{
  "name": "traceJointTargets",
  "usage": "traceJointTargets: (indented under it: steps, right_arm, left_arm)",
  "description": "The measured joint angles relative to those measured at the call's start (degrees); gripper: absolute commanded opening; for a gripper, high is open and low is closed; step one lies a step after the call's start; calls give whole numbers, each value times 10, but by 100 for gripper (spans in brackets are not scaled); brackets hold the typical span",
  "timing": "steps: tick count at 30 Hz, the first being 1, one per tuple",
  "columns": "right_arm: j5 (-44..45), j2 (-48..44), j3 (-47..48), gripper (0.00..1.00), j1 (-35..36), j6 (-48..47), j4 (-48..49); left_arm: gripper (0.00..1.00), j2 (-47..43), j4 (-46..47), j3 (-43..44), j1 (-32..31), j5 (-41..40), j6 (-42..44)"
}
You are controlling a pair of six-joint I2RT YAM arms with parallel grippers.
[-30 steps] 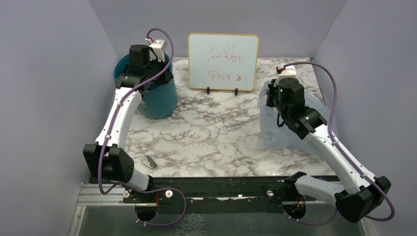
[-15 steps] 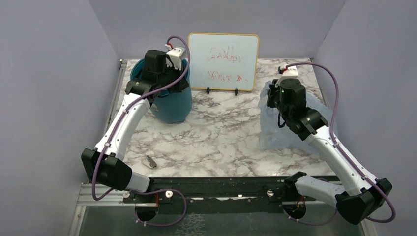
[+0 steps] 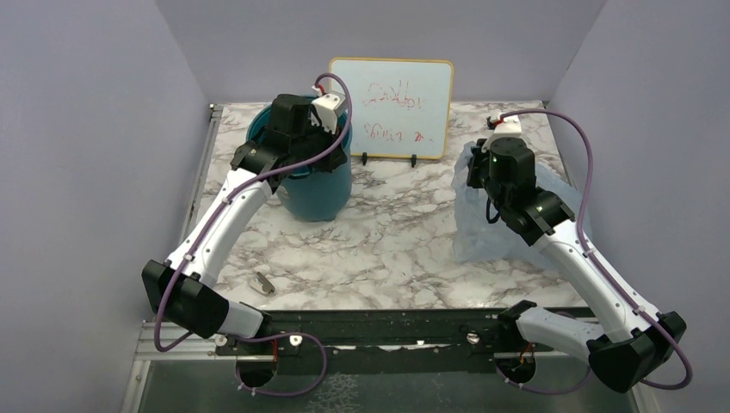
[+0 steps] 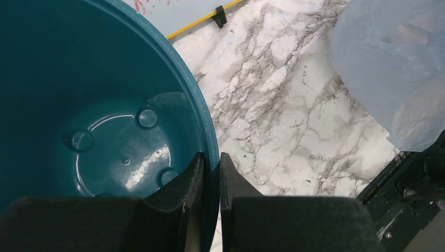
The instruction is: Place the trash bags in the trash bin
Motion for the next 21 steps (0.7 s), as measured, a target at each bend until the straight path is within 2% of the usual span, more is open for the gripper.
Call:
traceJointTargets:
  steps: [10, 21]
  right_arm:
    - [0, 0, 0, 3, 0, 0, 0]
    - [0, 0, 0, 3, 0, 0, 0]
  left_arm:
    - [0, 0, -1, 0, -48, 2, 2]
    - [0, 3, -2, 1, -129, 3, 8]
